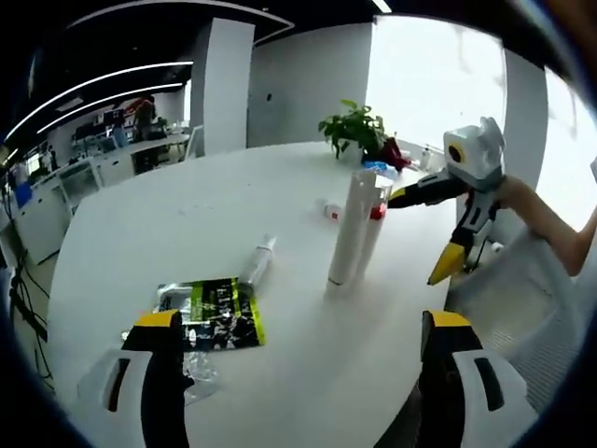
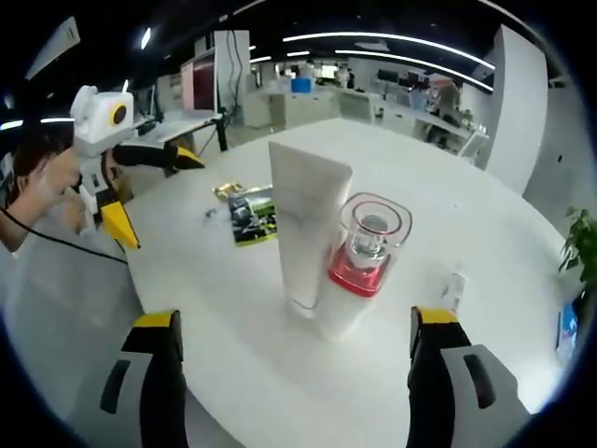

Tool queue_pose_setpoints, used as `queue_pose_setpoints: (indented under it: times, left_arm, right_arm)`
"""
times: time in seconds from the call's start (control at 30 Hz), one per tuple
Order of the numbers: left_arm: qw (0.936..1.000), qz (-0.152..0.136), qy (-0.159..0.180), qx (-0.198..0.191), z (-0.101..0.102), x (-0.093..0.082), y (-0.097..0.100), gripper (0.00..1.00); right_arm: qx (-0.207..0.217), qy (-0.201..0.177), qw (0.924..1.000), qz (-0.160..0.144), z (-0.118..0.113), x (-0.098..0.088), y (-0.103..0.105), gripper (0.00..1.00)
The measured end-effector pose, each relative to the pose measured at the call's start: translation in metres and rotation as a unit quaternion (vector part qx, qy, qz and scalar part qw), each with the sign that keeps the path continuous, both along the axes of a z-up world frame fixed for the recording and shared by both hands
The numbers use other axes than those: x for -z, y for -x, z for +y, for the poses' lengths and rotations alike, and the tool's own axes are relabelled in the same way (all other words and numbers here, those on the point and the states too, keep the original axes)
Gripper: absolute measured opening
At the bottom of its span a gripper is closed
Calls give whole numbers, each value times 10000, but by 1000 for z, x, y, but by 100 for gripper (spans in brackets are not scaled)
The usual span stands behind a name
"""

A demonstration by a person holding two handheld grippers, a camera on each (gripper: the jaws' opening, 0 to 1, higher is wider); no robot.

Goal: Arrange the skincare products in the storage area until every visible bottle or jar stands upright without overlapping.

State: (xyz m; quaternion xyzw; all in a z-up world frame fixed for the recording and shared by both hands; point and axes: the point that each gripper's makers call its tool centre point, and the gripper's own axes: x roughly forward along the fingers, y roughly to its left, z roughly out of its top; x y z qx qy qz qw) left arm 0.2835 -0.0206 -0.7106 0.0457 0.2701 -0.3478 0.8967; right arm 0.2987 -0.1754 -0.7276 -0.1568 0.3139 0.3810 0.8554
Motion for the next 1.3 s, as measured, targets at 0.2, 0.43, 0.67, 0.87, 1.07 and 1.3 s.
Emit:
queue_pose_setpoints:
  times: [0.2, 0.43, 0.67, 0.87, 1.07, 1.3]
  left_arm:
    - [9998, 8, -174, 39, 7, 8, 0, 99]
    - [9995, -27, -320, -12, 16, 13, -1, 99]
    - [9994, 217, -261, 42, 16, 18, 3, 92]
    - [9993, 255, -266, 71, 10, 18, 8, 93]
    - [9994, 249, -243, 73, 6, 17, 12, 96]
    - [9991, 312, -237, 150, 2, 18, 17, 98]
  right_arm:
    - [1, 53, 10000, 33, -1, 3, 0, 100]
    - [-24, -97, 9999, -27, 3, -4, 2, 100]
    - [-40, -80, 10000, 20, 1, -1, 3, 100]
    - [-14, -14, 9999, 131, 0, 3, 5, 100]
    - [67, -18, 9999, 133, -4, 3, 3, 100]
    - [120, -257, 9995, 130, -3, -3, 0, 100]
